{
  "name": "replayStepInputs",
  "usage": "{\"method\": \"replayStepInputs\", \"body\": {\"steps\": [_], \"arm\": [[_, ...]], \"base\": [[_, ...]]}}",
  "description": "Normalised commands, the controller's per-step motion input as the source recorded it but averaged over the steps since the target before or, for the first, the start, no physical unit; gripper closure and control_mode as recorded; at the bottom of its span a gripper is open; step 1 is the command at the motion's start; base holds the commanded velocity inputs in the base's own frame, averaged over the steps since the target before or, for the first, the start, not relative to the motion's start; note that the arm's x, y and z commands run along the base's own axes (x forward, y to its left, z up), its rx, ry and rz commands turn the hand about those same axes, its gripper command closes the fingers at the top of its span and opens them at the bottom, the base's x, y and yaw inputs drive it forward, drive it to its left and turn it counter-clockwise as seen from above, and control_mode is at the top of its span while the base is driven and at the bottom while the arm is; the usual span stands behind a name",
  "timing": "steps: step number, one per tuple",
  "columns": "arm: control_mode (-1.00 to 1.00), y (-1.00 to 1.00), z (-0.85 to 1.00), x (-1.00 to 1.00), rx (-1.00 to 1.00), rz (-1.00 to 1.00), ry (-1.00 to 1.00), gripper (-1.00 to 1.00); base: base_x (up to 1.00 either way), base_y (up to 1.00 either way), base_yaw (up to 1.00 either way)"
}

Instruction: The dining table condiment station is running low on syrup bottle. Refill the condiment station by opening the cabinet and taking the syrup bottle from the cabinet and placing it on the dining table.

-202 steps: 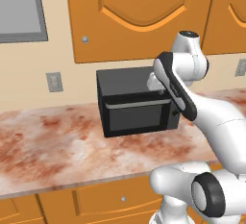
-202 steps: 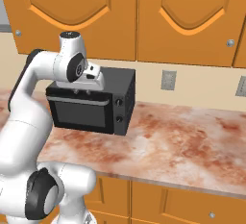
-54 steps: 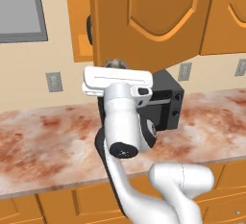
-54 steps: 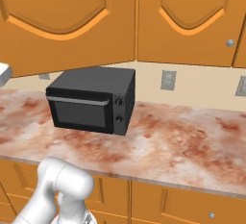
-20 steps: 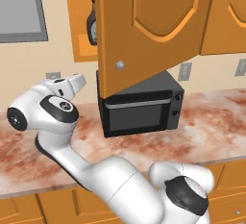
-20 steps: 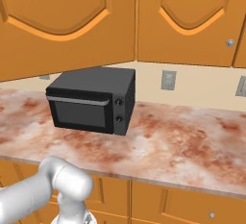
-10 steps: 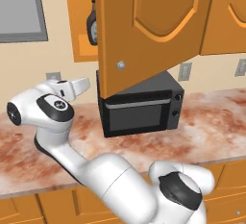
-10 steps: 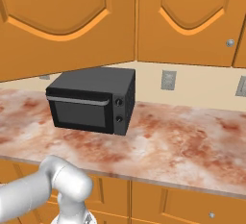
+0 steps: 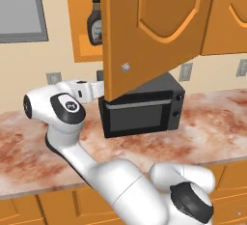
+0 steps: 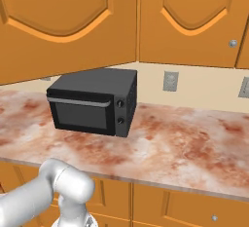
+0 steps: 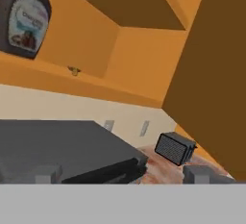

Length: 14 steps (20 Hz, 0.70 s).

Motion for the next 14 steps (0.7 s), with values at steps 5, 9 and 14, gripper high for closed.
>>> {"method": "replayStepInputs", "body": {"steps": [5,9,14], "arm": [[-1.00,-0.84,0.00,-0.98,0.00,-0.20,-0.07,-1.00],[-1.00,-0.73,0.15,-1.00,0.00,-0.22,-0.12,-1.00],[-1.00,-0.84,0.35,-0.90,0.00,-0.17,-0.14,-1.00]], "base": [[0.00,0.00,0.00],[0.00,0.00,0.00],[0.00,0.00,0.00]]}}
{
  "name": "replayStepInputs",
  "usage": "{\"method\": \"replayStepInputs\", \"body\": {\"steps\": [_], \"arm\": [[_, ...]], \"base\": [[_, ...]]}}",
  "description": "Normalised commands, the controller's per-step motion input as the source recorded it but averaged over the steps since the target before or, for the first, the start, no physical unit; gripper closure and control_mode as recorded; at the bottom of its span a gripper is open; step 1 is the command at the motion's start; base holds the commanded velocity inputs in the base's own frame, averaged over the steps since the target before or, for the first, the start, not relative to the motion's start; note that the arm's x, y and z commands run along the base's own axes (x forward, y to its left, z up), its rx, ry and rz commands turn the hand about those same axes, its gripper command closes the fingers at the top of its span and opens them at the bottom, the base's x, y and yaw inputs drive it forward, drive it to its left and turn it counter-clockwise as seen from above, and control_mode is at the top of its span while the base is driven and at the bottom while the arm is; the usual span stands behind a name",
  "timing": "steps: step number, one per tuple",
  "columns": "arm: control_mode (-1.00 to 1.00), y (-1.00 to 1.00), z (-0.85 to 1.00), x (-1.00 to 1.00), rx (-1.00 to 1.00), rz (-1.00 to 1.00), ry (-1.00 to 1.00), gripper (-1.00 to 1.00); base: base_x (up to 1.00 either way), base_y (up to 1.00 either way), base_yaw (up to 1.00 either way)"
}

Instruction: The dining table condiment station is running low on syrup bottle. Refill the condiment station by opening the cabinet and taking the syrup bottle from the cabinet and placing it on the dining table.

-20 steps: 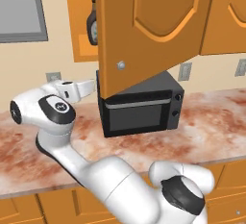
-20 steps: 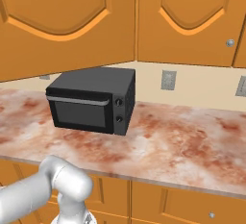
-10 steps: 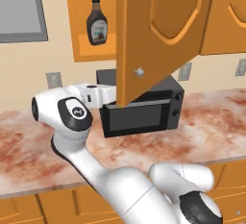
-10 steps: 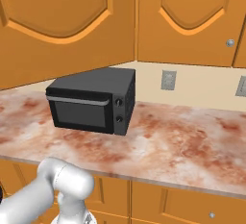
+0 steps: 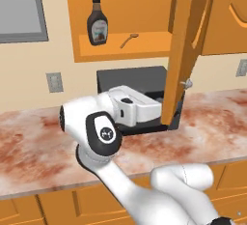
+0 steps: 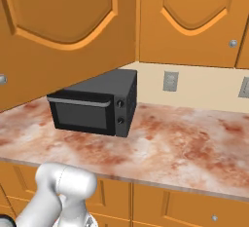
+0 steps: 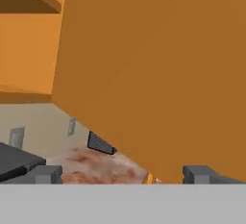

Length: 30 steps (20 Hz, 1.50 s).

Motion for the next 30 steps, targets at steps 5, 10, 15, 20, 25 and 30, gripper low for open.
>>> {"method": "replayStepInputs", "body": {"steps": [5,10,15,20,25,30], "arm": [[-1.00,-0.98,0.45,-0.60,0.00,-0.11,-0.12,-1.00],[-1.00,-1.00,0.33,-0.26,0.00,-0.02,-0.09,-1.00],[-1.00,-1.00,0.25,-0.16,0.02,0.00,-0.12,-1.00],[-1.00,-1.00,0.23,-0.08,0.04,0.00,-0.08,-1.00],[-1.00,-1.00,0.20,0.00,0.04,0.02,-0.02,-1.00],[-1.00,-0.69,-0.08,0.13,0.05,0.04,0.01,-1.00]], "base": [[0.00,0.00,0.00],[0.00,0.00,0.00],[0.00,0.00,0.00],[0.00,0.00,0.00],[0.00,0.00,0.00],[0.00,0.00,0.00]]}}
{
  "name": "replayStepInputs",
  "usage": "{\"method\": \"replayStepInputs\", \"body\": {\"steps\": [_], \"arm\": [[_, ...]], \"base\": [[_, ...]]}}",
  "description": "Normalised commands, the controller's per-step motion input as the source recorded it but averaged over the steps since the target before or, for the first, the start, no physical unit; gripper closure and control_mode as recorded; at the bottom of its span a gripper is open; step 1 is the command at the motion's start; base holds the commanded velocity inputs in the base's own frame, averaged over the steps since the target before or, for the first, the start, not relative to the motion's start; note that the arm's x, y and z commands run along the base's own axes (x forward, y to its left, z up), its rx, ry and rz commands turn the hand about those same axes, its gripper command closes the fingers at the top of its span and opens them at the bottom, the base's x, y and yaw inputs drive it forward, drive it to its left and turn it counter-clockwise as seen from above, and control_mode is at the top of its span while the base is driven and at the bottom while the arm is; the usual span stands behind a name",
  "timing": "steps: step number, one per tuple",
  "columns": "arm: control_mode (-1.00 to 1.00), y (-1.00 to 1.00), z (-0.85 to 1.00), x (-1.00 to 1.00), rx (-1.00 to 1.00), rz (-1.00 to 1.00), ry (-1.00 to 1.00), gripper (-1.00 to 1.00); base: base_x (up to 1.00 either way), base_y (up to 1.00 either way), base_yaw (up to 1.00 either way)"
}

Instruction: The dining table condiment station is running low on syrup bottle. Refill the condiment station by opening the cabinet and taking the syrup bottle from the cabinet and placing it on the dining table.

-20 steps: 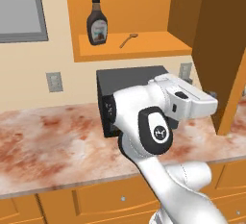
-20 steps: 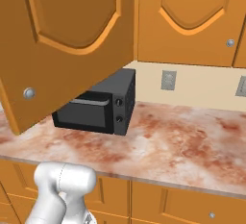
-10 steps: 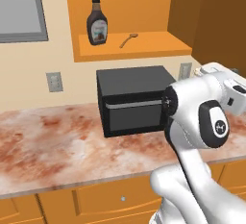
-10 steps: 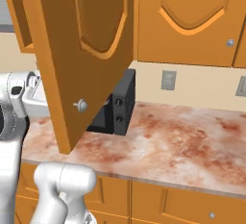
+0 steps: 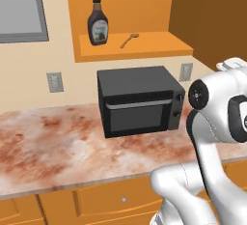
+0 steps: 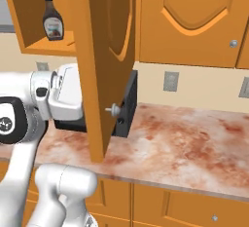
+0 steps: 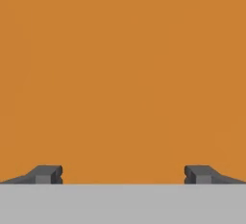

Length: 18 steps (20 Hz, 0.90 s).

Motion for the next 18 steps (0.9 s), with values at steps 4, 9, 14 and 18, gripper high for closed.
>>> {"method": "replayStepInputs", "body": {"steps": [4,9,14,18], "arm": [[-1.00,0.10,-0.04,-0.05,-0.01,0.05,0.00,-1.00],[-1.00,0.81,0.00,0.02,-0.02,0.28,0.00,-1.00],[-1.00,0.70,-0.02,0.45,0.00,0.60,0.00,-1.00],[-1.00,0.66,0.00,0.70,0.00,0.56,0.00,-1.00]], "base": [[0.00,0.00,0.00],[0.00,0.00,0.00],[0.00,0.00,0.00],[0.00,0.00,0.00]]}}
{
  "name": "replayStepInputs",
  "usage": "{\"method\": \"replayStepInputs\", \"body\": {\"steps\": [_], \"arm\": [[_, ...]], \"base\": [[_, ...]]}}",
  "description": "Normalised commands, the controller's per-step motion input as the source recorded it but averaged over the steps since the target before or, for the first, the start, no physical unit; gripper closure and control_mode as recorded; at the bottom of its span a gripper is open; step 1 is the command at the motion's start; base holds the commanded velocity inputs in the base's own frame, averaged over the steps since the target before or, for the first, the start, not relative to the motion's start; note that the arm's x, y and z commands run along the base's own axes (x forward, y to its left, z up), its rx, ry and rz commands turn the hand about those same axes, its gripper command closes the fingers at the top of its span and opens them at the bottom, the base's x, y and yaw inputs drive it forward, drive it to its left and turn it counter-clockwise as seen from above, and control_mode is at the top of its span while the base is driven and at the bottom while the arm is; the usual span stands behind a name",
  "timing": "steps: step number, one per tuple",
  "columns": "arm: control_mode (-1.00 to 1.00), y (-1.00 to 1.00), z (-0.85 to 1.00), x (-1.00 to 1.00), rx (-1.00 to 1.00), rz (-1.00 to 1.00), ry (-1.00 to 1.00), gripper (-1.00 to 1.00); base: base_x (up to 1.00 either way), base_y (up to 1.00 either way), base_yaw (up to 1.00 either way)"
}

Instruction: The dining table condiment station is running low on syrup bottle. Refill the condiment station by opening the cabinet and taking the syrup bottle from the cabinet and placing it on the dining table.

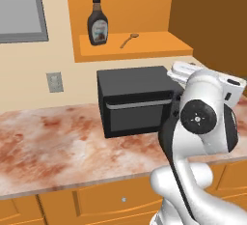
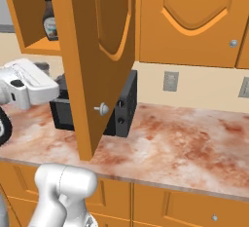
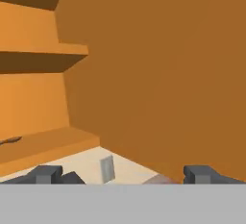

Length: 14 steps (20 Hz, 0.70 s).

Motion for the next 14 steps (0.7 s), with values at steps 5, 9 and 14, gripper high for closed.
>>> {"method": "replayStepInputs", "body": {"steps": [5,9,14], "arm": [[-1.00,0.80,0.15,0.85,0.00,0.44,0.00,-1.00],[-1.00,0.84,0.38,0.65,-0.04,0.17,0.02,-1.00],[-1.00,0.63,0.39,0.59,-0.05,0.09,0.00,-1.00]], "base": [[0.00,0.00,0.00],[0.00,0.00,0.00],[0.00,0.00,0.00]]}}
